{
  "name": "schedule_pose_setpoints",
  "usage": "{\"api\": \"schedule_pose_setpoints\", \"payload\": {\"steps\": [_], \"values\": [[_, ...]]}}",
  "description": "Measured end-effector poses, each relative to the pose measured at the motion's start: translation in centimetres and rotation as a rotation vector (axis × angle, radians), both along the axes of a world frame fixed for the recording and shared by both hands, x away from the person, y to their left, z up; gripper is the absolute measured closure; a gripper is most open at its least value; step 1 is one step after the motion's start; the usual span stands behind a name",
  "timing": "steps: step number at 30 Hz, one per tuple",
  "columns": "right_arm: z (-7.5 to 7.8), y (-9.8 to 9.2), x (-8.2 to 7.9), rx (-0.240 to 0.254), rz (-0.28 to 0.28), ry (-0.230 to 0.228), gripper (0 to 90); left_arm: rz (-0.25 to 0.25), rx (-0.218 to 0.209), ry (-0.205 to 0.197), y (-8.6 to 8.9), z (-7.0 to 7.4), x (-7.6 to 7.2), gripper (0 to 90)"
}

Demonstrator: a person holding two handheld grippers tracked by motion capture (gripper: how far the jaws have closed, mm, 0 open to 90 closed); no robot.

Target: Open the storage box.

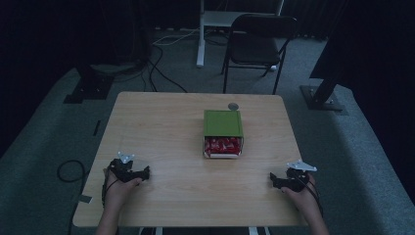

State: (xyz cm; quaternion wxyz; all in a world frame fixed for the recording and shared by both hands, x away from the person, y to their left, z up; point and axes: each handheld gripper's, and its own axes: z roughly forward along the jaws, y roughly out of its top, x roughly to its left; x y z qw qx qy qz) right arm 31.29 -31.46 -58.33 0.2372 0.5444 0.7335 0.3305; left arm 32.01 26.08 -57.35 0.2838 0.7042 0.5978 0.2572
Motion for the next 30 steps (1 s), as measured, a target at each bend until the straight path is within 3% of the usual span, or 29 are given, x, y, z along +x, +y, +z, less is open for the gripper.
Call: {"api": "schedule_pose_setpoints", "payload": {"steps": [11, 17, 18, 29, 30], "values": [[0.0, 0.0, 0.0, 0.000, 0.000, 0.000, 11.1, -0.001, 0.003, 0.002, -0.1, 0.0, 0.0, 3.0], [0.0, 0.0, 0.0, 0.000, -0.001, 0.000, 11.0, -0.063, 0.009, -0.017, -1.4, 0.3, 0.0, 5.2], [0.0, 0.0, 0.0, 0.000, -0.001, 0.000, 11.1, -0.089, 0.025, -0.025, -1.9, 0.6, 0.1, 5.2], [0.0, 0.0, 0.0, 0.001, -0.001, 0.000, 11.0, -0.169, 0.092, -0.047, -4.5, 1.4, 0.5, 5.2], [0.0, 0.0, 0.0, 0.001, -0.001, 0.000, 11.0, -0.194, 0.102, -0.052, -5.1, 1.7, 0.5, 5.2]]}}
